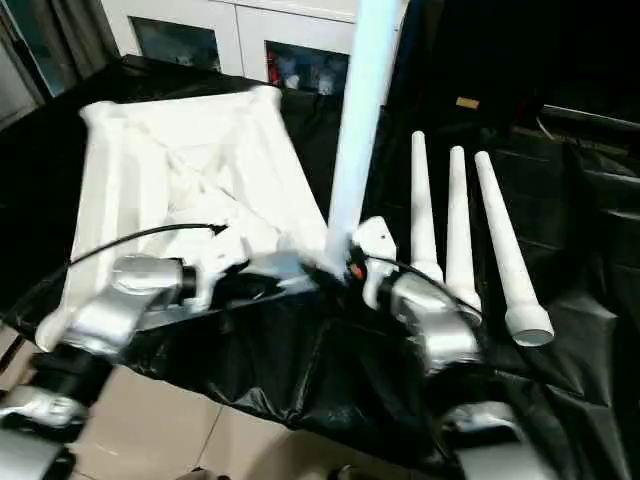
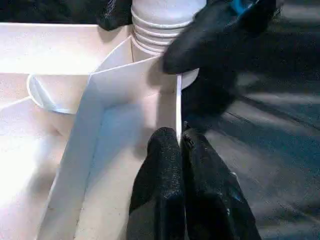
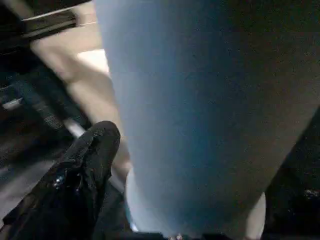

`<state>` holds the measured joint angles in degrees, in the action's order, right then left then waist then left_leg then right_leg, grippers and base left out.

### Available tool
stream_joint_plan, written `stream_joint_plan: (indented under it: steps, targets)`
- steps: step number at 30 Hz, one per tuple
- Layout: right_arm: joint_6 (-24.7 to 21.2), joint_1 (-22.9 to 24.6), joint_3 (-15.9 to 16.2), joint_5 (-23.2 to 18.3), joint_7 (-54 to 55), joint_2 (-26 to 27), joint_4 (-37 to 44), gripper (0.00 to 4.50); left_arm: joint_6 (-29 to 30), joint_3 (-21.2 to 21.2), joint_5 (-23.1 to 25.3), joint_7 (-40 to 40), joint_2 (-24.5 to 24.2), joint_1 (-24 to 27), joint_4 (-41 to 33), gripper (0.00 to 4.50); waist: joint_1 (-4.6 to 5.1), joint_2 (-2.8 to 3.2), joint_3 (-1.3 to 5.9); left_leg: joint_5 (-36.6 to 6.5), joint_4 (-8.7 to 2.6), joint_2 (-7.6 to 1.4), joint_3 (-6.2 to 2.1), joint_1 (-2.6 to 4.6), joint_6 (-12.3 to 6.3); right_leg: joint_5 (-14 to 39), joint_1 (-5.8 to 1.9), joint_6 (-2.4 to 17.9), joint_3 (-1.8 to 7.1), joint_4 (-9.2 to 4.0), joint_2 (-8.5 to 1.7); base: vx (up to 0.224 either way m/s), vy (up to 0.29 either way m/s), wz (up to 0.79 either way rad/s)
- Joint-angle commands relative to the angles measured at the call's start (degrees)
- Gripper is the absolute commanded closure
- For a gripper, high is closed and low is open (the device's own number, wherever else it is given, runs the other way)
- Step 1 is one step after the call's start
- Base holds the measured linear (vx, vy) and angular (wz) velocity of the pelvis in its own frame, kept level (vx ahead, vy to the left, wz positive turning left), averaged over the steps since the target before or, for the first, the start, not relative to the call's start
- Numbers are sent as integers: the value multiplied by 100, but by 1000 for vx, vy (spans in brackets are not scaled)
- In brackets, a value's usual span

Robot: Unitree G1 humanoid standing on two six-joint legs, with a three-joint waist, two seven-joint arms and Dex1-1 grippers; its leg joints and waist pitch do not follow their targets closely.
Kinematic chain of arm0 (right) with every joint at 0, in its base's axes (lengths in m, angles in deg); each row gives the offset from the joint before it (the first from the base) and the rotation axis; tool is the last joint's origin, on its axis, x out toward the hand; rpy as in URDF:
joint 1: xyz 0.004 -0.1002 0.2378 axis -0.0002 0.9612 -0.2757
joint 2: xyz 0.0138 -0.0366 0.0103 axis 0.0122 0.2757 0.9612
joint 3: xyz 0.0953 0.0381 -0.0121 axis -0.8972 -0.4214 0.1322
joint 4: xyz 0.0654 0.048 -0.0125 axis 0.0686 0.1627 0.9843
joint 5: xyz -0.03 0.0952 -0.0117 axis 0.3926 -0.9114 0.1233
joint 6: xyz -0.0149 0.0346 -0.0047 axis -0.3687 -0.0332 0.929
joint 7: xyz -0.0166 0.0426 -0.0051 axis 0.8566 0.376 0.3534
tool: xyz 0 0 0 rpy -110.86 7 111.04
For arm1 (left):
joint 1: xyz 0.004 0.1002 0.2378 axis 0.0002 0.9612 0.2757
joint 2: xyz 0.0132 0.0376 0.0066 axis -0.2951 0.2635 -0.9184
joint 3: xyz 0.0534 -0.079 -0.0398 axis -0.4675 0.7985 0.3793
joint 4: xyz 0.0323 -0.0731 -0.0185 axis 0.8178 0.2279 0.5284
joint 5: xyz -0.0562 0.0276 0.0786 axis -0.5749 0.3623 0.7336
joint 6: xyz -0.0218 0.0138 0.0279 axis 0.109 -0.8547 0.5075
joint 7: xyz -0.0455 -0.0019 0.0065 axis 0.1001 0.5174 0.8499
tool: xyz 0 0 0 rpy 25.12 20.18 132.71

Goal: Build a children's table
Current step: Rotate leg to tighten

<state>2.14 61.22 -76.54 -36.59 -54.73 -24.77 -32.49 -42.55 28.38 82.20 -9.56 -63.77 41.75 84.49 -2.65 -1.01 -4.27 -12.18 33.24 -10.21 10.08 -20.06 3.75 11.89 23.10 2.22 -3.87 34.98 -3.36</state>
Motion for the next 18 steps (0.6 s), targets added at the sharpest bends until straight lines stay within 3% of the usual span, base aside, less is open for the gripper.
stream_joint_plan:
  steps: [1,4,7,13,18]
  targets:
    - [-74,48,282,-52,-471,15,237,61,-69,-203,-82,-209,58,68,49,450,-32,-42,322,-207,-338,-355,-82,-13,-892,253,-342,1487,348,-355,-555,0,0,0]
    - [-105,87,480,27,-975,-243,300,94,-152,-257,-68,-418,-84,36,68,450,-66,-57,326,-84,-322,-354,-71,-11,-929,64,-341,1537,339,-322,-545,0,0,0]
    - [-172,113,603,47,-1349,-435,369,99,-245,-335,-30,-599,-208,14,93,450,-112,-66,325,-62,-318,-356,-71,-20,-951,78,-348,1522,333,-313,-546,0,0,0]
    - [-331,133,644,-15,-1503,-462,453,160,-275,-312,-69,-659,-232,-5,151,450,-118,-63,316,-117,-321,-362,-72,-14,-869,182,-337,1526,333,-320,-552,0,0,0]
    - [-477,164,439,-113,-939,-157,427,176,-123,-192,-39,-237,-62,-49,211,450,-109,-69,306,-159,-330,-358,-73,-16,-806,300,-331,1497,340,-340,-559,0,0,0]
